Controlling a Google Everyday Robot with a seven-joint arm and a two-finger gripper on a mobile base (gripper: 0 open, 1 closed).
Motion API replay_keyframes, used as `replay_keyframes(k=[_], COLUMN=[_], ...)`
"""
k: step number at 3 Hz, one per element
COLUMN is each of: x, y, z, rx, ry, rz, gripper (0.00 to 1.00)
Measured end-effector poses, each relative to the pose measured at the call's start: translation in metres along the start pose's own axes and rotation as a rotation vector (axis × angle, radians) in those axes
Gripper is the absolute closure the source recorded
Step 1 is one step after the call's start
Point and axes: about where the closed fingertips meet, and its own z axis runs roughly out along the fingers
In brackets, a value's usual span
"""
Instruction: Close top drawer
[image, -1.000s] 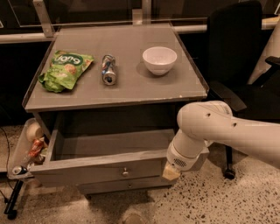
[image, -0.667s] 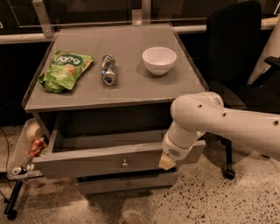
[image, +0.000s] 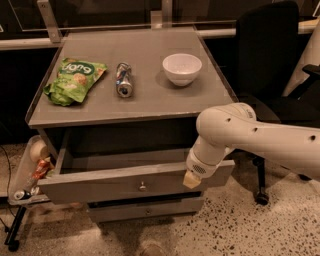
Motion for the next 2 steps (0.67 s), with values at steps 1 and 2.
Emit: replay_keyframes(k=[1,2], x=[0.000,-0.002], y=[-0.006,-0.020], z=[0.003,0.008], rx=[0.014,0.044], ry=[0.000,0.012], rz=[0.013,0.021], gripper=[1.00,1.00])
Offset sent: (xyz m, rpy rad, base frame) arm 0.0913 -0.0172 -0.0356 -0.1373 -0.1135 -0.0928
